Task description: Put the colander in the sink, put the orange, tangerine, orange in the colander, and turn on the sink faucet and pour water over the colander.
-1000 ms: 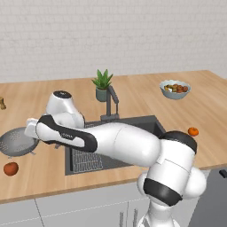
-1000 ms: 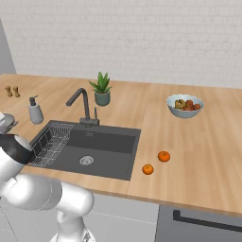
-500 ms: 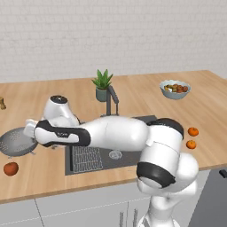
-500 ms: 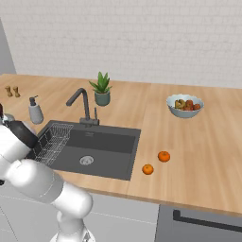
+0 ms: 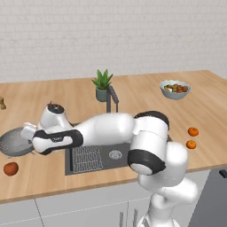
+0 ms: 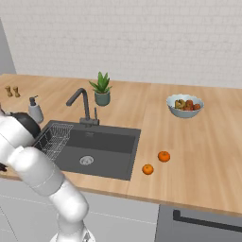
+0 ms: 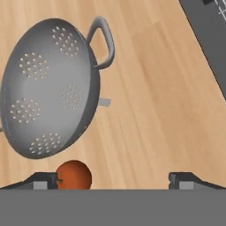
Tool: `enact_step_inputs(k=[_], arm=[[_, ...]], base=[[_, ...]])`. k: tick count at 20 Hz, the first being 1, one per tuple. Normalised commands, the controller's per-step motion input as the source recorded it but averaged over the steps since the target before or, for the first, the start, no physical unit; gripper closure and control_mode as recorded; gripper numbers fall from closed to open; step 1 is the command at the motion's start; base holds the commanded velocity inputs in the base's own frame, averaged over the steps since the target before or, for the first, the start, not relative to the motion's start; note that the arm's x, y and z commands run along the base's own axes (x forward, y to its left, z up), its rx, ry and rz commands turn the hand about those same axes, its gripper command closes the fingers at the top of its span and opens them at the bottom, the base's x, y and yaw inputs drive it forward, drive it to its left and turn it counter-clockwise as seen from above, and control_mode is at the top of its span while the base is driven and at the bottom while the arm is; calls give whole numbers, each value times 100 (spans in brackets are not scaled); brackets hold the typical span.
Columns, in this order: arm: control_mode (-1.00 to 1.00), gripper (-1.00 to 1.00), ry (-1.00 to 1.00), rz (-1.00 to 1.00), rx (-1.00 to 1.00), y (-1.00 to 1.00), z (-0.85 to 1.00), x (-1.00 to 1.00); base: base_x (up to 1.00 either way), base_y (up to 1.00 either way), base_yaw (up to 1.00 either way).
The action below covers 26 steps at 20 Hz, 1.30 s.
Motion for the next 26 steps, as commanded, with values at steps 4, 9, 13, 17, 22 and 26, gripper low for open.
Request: enact_step_inputs(k=[4, 9, 13, 17, 22, 26], arm=[[-100, -100, 0, -7, 0, 40, -6, 39], [-100, -100, 0, -5, 0, 29, 0, 38], [-100, -100, 0, -4, 0, 23, -11, 26], [-100, -100, 0, -3, 0, 16, -16, 15], [-100, -100, 0, -7, 0, 2, -28, 1], [-100, -100, 2, -10, -2, 0, -44, 3]], base=[[0, 0, 0], [0, 0, 0], [0, 0, 0], [0, 0, 0], [0, 0, 0], [0, 0, 0]])
